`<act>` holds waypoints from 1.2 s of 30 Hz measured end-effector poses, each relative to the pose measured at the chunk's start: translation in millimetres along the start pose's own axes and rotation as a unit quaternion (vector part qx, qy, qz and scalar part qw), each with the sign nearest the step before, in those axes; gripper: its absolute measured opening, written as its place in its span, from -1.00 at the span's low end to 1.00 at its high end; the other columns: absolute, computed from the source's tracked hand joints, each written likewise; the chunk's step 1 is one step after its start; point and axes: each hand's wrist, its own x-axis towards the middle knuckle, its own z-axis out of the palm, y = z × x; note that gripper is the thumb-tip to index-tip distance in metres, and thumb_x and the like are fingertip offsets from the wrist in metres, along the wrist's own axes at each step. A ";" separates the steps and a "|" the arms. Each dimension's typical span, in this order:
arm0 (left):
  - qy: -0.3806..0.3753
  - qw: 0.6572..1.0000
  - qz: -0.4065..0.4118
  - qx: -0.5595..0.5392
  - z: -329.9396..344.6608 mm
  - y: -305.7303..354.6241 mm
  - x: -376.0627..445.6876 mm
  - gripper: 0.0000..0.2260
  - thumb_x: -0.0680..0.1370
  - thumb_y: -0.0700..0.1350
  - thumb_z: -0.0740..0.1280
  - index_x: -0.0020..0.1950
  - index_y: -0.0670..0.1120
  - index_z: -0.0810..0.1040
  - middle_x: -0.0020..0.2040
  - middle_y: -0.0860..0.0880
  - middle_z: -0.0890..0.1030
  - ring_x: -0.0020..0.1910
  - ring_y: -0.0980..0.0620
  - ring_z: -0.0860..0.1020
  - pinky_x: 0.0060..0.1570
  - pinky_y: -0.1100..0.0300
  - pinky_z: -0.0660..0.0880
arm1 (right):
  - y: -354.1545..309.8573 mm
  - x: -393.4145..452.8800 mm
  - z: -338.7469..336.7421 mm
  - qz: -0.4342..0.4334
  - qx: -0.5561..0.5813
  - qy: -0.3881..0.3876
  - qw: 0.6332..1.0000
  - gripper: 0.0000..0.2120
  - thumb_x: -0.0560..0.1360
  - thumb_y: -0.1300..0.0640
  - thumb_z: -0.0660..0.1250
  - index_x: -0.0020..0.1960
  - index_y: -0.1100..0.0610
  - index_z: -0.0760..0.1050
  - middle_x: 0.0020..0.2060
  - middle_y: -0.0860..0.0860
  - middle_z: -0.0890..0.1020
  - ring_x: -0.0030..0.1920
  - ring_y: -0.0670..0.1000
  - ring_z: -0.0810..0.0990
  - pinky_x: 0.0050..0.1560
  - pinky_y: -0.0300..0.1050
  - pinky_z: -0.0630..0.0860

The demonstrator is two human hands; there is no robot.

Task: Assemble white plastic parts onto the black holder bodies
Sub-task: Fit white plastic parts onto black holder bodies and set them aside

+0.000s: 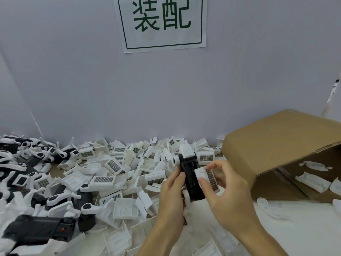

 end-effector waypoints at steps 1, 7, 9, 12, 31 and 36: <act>-0.005 1.000 0.006 0.010 0.6 0.4 -0.9 -0.79 0.65 -0.07 0.31 0.22 0.13 0.66 0.20 -0.01 0.69 0.16 -0.02 0.67 0.20 -0.05 0.58 | -0.1 1.1 -0.7 0.005 0.013 0.032 0.999 -0.70 0.47 0.14 0.50 0.03 -0.14 0.45 -0.11 -0.12 0.68 -0.07 -0.11 0.68 -0.08 -0.26 0.61; -0.068 0.994 0.040 0.077 8.1 4.2 -4.5 -0.60 0.70 -0.11 0.21 0.07 0.44 0.63 0.10 0.07 0.73 0.09 0.07 0.69 0.06 0.18 0.56 | -4.4 4.0 1.8 0.010 0.051 0.116 0.992 -0.63 0.38 0.12 0.58 0.01 -0.10 0.45 -0.07 -0.11 0.62 -0.06 -0.11 0.67 -0.10 -0.33 0.59; -0.083 0.990 0.055 0.095 10.7 2.3 -6.7 -0.62 0.69 -0.12 0.23 0.13 0.39 0.63 0.11 0.05 0.72 0.08 0.00 0.66 0.14 0.09 0.53 | -3.1 3.4 3.3 0.018 0.048 0.109 0.993 -0.66 0.38 0.11 0.58 -0.01 -0.08 0.46 -0.10 -0.09 0.63 -0.07 -0.08 0.67 -0.06 -0.17 0.64; -0.105 0.985 0.074 0.114 12.8 3.5 -9.1 -0.61 0.70 -0.12 0.21 0.16 0.40 0.62 0.11 0.05 0.72 0.12 0.05 0.68 0.06 0.21 0.60 | -0.2 2.6 3.6 0.022 0.038 0.100 0.994 -0.70 0.39 0.09 0.58 -0.03 -0.03 0.48 -0.11 -0.04 0.65 -0.08 -0.08 0.67 -0.04 -0.09 0.64; -0.117 0.973 0.144 0.141 16.0 14.5 -16.0 -0.38 0.72 -0.24 0.12 -0.01 0.54 0.58 -0.10 0.20 0.71 -0.10 0.26 0.66 -0.14 0.46 0.50 | -4.1 -1.0 3.8 -0.059 -0.086 0.088 0.991 -0.76 0.38 0.06 0.56 -0.13 0.00 0.50 -0.15 -0.15 0.48 -0.17 -0.12 0.57 -0.18 -0.20 0.54; -0.144 0.966 0.153 0.150 19.1 17.2 -20.5 -0.42 0.72 -0.24 0.13 0.03 0.51 0.58 -0.34 0.21 0.60 -0.37 0.22 0.49 -0.35 0.46 0.38 | -2.1 -0.7 4.7 -0.048 -0.072 0.115 0.990 -0.75 0.36 0.07 0.58 -0.14 -0.02 0.50 -0.15 -0.14 0.48 -0.12 -0.14 0.56 -0.15 -0.25 0.53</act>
